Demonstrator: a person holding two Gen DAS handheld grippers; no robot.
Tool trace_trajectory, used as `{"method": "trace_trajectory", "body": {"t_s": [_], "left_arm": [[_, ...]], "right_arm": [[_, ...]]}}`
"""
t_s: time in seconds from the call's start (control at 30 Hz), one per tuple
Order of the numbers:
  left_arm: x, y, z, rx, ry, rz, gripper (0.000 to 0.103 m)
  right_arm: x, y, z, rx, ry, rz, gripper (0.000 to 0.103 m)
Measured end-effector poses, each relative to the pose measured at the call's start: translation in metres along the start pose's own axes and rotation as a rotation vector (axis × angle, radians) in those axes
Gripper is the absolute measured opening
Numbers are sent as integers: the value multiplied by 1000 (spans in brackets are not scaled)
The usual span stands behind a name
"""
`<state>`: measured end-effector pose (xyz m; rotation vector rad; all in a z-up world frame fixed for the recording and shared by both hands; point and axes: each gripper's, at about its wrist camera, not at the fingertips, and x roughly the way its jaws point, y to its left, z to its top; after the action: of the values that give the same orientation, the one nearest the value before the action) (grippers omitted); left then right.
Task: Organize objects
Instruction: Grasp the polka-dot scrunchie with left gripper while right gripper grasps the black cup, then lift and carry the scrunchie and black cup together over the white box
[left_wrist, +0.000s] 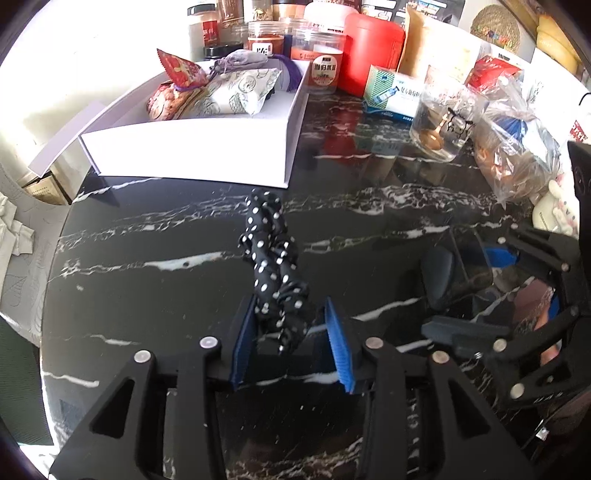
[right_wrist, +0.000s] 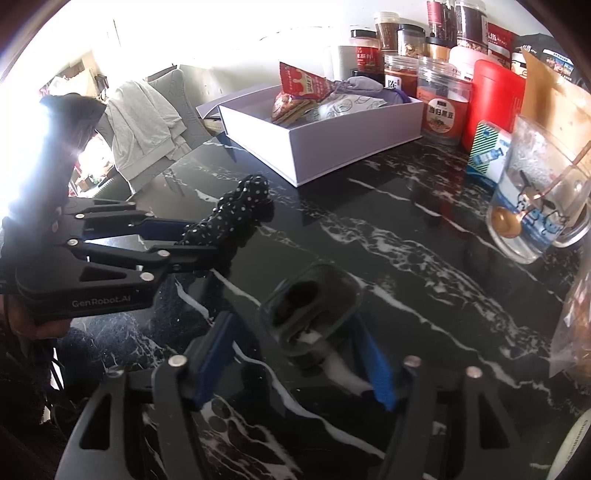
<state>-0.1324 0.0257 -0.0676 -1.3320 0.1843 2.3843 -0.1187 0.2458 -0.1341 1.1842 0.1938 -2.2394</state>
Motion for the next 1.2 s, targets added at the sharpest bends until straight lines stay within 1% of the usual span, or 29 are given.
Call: {"method": "trace_trajectory", "body": {"t_s": [0.3, 0.33, 0.37, 0.4, 0.43, 0.47, 0.53, 0.63, 0.87, 0.93, 1.03, 1.2], "left_arm": [[10, 2, 13, -26, -29, 34, 39], [11, 2, 13, -21, -33, 41, 39], [11, 0, 13, -11, -36, 54, 35], [12, -1, 13, 3, -39, 70, 31], [11, -2, 13, 8, -43, 59, 23], [11, -2, 13, 4, -43, 53, 22], [10, -1, 13, -1, -46, 56, 19], [10, 0, 11, -12, -44, 53, 18], [7, 2, 9, -40, -31, 29, 16], [4, 2, 6, -45, -23, 18, 16], [0, 3, 3, -53, -17, 15, 16], [-11, 1, -2, -47, -29, 18, 16]], "right_arm": [[4, -5, 2, 65, -26, -47, 69], [4, -5, 1, 68, -27, -56, 69], [3, -5, 1, 72, -29, -68, 68], [3, -5, 0, 74, -31, -77, 62], [2, -5, -1, 77, -34, -85, 52], [1, -5, -2, 82, -38, -87, 49], [-1, -8, -3, 102, -45, -79, 49], [-2, -7, -3, 96, -48, -72, 49], [-2, -5, -3, 90, -48, -66, 48], [-3, -5, -3, 87, -48, -45, 48], [-6, -1, -3, 68, -57, -34, 48], [-9, 4, -2, 49, -54, -36, 48]]}}
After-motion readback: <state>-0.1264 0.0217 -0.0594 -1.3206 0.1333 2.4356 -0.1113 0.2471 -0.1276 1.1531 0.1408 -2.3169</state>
